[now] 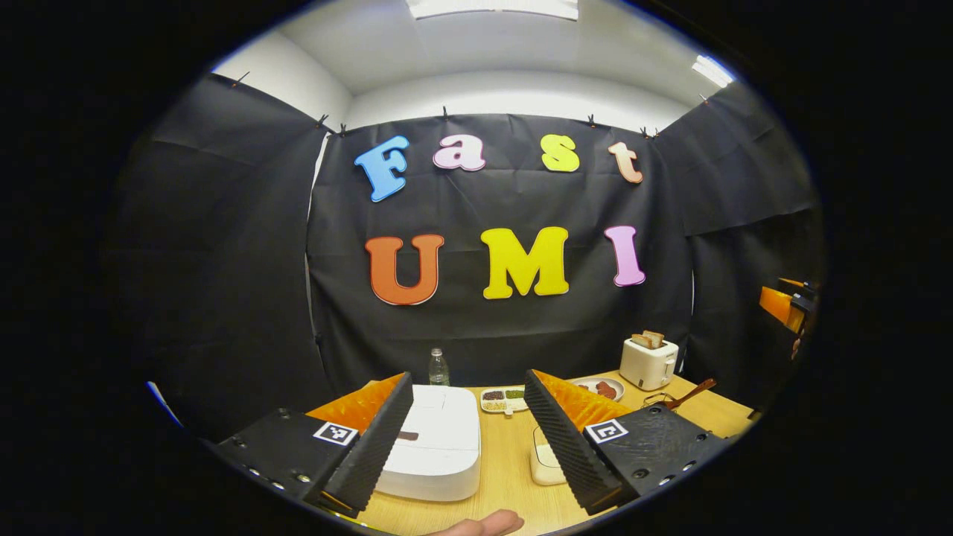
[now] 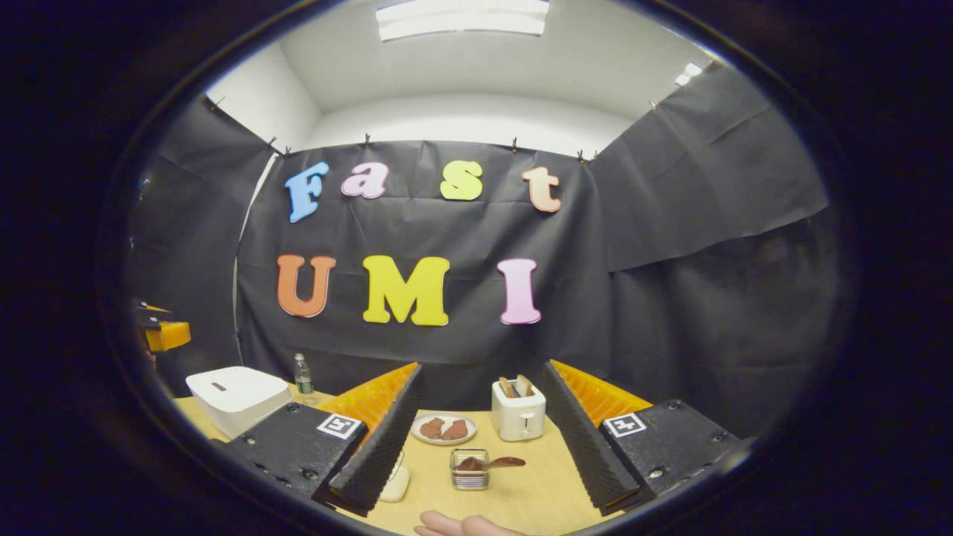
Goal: Close the left gripper, press the button to open the rice cooker; take a wooden spoon from the chopstick holder with the right hand, scoop a spoonful of rice and pour it into the rice cooker, then put the wooden spoon back into the chopstick holder.
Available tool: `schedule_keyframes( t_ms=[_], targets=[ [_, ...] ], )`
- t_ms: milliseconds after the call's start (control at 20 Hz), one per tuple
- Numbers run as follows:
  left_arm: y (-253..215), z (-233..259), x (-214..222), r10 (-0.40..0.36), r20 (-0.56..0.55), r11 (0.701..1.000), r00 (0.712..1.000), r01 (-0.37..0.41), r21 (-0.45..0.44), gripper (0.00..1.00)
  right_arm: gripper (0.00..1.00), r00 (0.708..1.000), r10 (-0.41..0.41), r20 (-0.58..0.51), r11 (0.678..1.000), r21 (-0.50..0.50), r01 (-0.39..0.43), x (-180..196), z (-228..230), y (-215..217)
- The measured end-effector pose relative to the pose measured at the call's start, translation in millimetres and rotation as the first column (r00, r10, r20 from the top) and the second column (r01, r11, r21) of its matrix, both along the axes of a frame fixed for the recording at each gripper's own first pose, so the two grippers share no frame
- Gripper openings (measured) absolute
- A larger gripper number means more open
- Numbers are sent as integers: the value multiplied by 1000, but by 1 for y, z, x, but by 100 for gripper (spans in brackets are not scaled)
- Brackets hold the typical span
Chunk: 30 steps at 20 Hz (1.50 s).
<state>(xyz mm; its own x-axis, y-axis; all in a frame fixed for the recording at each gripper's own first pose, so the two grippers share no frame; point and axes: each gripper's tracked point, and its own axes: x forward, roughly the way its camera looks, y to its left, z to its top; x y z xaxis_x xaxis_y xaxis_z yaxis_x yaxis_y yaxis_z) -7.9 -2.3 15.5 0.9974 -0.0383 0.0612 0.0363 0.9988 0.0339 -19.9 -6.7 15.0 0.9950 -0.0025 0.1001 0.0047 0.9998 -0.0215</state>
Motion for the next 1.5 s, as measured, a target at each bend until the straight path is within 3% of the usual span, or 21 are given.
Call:
schedule_keyframes(
  t_ms=[150, 500, 700, 800, 850, 950, 1000, 1100, 1300, 1350, 1450, 1500],
  targets=[
    [1, 0, 0, 5, -4, 1000, 1000, -5, -2, 95, 100, 999, -34, 40, 999, -6, 35, -2, 7, -12],
    [21, 0, 24, 5, -45, 1000, 999, -5, -19, 95, 100, 1000, -12, 23, 1000, -17, 12, -4, 0, -10],
    [36, -12, 39, 15, -97, 999, 995, -12, 36, 95, 100, 999, -3, 48, 1000, -26, 4, -4, 2, -8],
    [42, -24, 45, 5, -153, 1000, 988, -4, 3, 65, 100, 999, 7, 47, 1000, -16, -6, -3, -2, -4],
    [42, -31, 48, -9, -181, 1000, 983, 4, -28, 66, 100, 999, 16, 42, 1000, -11, -16, -3, -6, -1],
    [45, -42, 54, -19, -216, 999, 976, 8, -49, 56, 100, 999, 34, 19, 999, -13, -34, 2, -15, 3],
    [47, -48, 56, -15, -233, 999, 972, 4, -47, 43, 100, 999, 42, 7, 999, -18, -41, 4, -19, 5],
    [54, -57, 62, 12, -260, 999, 966, -20, -29, 38, 100, 999, 53, -7, 998, -23, -53, 7, -26, 5],
    [54, -74, 70, 42, -315, 999, 948, -41, 9, 38, 100, 999, 42, -30, 999, -19, -43, 16, -37, -3],
    [49, -75, 70, 15, -337, 1000, 942, -14, 5, 38, 100, 998, 43, -38, 999, -15, -43, 17, -39, -4],
    [47, -88, 78, 7, -384, 999, 923, -21, -33, 1, 100, 998, 47, -39, 999, -9, -48, 18, -40, -4],
    [49, -93, 81, 15, -403, 999, 915, -30, -29, 0, 100, 998, 47, -39, 999, -10, -47, 19, -40, -4]
  ],
)
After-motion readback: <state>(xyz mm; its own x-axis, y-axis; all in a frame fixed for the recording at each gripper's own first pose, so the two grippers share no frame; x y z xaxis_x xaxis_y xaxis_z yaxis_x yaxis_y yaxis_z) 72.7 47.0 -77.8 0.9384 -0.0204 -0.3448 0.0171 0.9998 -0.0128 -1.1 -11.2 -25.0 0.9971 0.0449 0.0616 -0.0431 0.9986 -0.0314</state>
